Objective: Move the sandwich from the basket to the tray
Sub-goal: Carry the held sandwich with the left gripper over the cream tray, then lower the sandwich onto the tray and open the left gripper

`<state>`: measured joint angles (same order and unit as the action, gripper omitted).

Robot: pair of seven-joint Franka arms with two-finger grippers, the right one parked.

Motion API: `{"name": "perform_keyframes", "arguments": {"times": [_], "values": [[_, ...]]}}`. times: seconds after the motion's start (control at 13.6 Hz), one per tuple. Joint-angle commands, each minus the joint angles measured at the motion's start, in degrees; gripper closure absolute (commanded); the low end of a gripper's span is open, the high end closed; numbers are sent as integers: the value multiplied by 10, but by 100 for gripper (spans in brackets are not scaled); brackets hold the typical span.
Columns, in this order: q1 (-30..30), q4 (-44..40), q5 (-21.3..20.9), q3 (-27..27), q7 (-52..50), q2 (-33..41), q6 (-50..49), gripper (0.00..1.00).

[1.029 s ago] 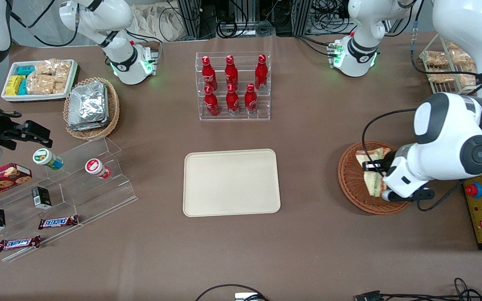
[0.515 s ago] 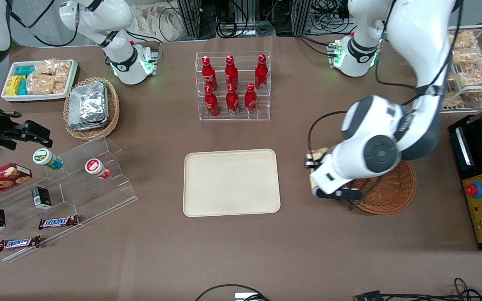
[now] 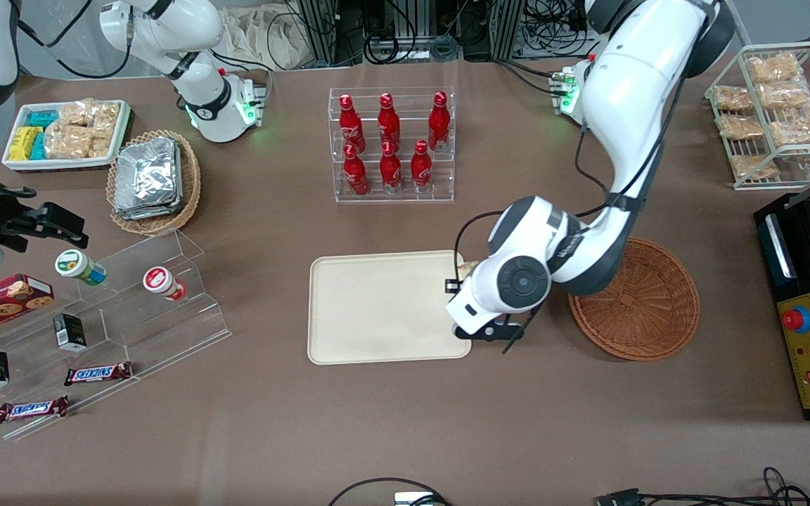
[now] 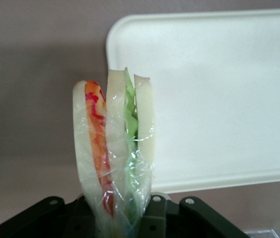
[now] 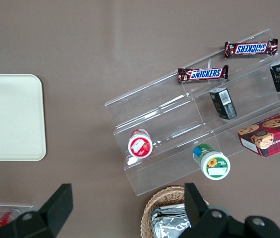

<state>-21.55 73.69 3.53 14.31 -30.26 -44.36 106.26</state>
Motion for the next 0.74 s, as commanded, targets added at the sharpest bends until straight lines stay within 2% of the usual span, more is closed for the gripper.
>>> {"name": "perform_keyframes", "arguments": {"times": [0.0,0.44,0.51,0.59,0.66], "values": [[-18,-21,1,-5,-12,-46,40,100],[-26,-20,1,-4,-11,-90,110,100],[-26,-20,2,-4,-9,-91,117,81],[-26,-20,0,-4,-5,-90,117,1],[-25,-20,-1,-5,-4,-87,117,0]]}}
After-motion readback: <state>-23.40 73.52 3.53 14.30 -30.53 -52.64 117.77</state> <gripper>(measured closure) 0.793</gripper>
